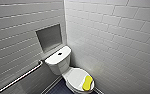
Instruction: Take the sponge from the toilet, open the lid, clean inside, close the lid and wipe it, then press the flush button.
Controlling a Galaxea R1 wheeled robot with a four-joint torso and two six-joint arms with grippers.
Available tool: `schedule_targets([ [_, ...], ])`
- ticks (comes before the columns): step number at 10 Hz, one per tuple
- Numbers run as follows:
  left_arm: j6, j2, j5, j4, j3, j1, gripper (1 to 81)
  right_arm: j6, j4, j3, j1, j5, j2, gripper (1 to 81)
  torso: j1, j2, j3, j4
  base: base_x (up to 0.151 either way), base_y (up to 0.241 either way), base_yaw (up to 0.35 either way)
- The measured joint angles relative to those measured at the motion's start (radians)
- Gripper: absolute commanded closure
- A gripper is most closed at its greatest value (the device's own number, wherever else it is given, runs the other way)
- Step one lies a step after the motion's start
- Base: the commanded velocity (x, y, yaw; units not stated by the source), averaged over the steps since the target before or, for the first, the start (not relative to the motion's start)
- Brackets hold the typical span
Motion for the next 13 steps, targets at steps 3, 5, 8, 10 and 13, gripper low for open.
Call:
schedule_targets([
  [3,0.000,0.038,-0.004,-0.002,-0.047,-0.006,1.0,0.091,0.004,0.067,0.101,0.013,-0.116,1.0,0.067,-0.103,-0.097,0.000,0.000,0.000,0.000],
  [5,0.000,0.046,-0.007,-0.002,-0.056,-0.014,1.0,0.140,0.005,0.103,0.169,0.011,-0.160,1.0,0.112,-0.174,-0.125,0.000,0.000,0.000,0.000],
  [8,0.001,0.043,-0.004,-0.002,-0.059,-0.011,1.0,0.166,0.008,0.114,0.267,-0.016,-0.161,1.0,0.179,-0.280,-0.132,0.000,0.000,0.000,0.000],
  [10,0.001,0.044,-0.004,-0.003,-0.059,-0.010,1.0,0.178,0.011,0.109,0.330,-0.046,-0.162,1.0,0.226,-0.355,-0.132,0.000,0.000,0.000,0.000],
  [13,0.000,0.056,-0.003,-0.003,-0.064,0.000,1.0,0.190,0.013,0.067,0.393,-0.103,-0.138,1.0,0.296,-0.467,-0.133,0.000,0.000,0.000,0.000],
])
